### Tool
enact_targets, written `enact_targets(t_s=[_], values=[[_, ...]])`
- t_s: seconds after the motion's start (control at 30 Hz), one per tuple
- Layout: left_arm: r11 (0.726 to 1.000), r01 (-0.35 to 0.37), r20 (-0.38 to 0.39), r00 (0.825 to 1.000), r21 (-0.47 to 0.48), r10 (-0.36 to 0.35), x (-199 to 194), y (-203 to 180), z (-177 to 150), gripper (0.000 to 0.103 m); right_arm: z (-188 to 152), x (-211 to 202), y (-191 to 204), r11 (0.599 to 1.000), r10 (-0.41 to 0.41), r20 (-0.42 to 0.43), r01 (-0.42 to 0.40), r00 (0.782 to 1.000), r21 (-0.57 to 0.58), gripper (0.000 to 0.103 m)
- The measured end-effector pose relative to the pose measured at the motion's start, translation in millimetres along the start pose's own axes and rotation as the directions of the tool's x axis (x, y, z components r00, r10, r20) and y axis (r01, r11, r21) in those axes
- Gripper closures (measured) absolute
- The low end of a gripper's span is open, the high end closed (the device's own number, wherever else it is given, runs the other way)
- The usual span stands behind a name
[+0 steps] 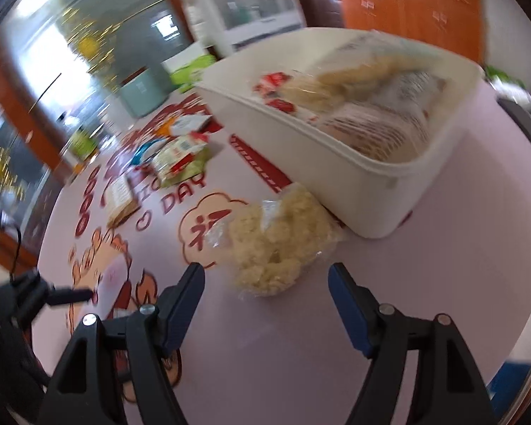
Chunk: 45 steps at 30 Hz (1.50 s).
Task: Organize snacks
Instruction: 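Grasp the brown chocolate packet with the left tool while the right grasps the puffed-snack bag, then carry both snacks over the white tray and open both tools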
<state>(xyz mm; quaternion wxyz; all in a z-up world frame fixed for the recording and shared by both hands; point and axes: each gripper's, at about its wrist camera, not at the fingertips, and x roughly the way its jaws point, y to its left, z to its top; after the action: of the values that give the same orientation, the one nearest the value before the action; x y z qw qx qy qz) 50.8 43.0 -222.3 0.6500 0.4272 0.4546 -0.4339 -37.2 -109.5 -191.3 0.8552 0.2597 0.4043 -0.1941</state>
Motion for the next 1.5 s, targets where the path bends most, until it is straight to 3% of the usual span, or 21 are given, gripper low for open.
enact_targets(t_s=[0.2,0.27,0.43,0.5,0.67,0.83,0.93,0.97,1.0,1.1,1.2,1.37,1.5], values=[[0.996,0.015,0.017,1.000,0.088,-0.017,14,-3,9,0.015,8,11,-2,0.990,-0.036,-0.004,0.036,0.999,0.135,0.030],[0.996,0.059,0.020,0.998,0.065,-0.061,15,3,12,0.022,10,16,-2,0.984,-0.046,-0.016,0.048,0.999,0.172,0.030],[0.988,0.147,0.025,0.989,-0.039,-0.146,17,20,11,0.051,12,31,-11,0.943,-0.058,-0.054,0.072,0.997,0.324,0.029],[0.986,0.144,0.039,0.989,-0.083,-0.141,16,27,8,0.059,14,32,-9,0.940,-0.085,-0.037,0.093,0.996,0.329,0.026],[0.953,0.140,0.032,0.990,-0.268,-0.136,15,49,-1,0.059,25,46,12,0.953,-0.171,-0.081,0.186,0.982,0.240,0.021],[0.914,0.121,0.019,0.992,-0.388,-0.123,13,61,-9,0.058,27,66,36,0.954,-0.282,-0.127,0.292,0.951,0.065,0.010],[0.895,0.082,-0.002,0.996,-0.438,-0.092,10,59,-15,0.058,24,74,46,0.945,-0.328,-0.128,0.324,0.936,-0.049,0.013],[0.889,0.066,-0.009,0.997,-0.454,-0.079,9,58,-18,0.059,22,73,49,0.947,-0.318,-0.112,0.309,0.942,-0.090,0.024],[0.882,0.054,-0.013,0.998,-0.467,-0.068,4,53,-25,0.063,20,70,52,0.949,-0.304,-0.099,0.293,0.947,-0.112,0.043],[0.850,0.054,-0.006,0.998,-0.524,-0.067,0,53,-34,0.068,15,62,56,0.955,-0.255,-0.090,0.236,0.963,-0.177,0.061],[0.805,0.050,0.004,0.998,-0.591,-0.059,-6,56,-46,0.070,11,57,55,0.958,-0.205,-0.101,0.178,0.973,-0.225,0.066],[0.722,0.073,0.073,0.997,-0.688,-0.032,-39,62,-67,0.071,11,35,48,0.973,-0.041,-0.131,0.010,0.991,-0.229,0.068],[0.696,0.073,0.123,0.992,-0.714,0.021,-73,68,-58,0.071,19,0,44,0.954,0.105,-0.107,-0.130,0.989,-0.271,0.068]])
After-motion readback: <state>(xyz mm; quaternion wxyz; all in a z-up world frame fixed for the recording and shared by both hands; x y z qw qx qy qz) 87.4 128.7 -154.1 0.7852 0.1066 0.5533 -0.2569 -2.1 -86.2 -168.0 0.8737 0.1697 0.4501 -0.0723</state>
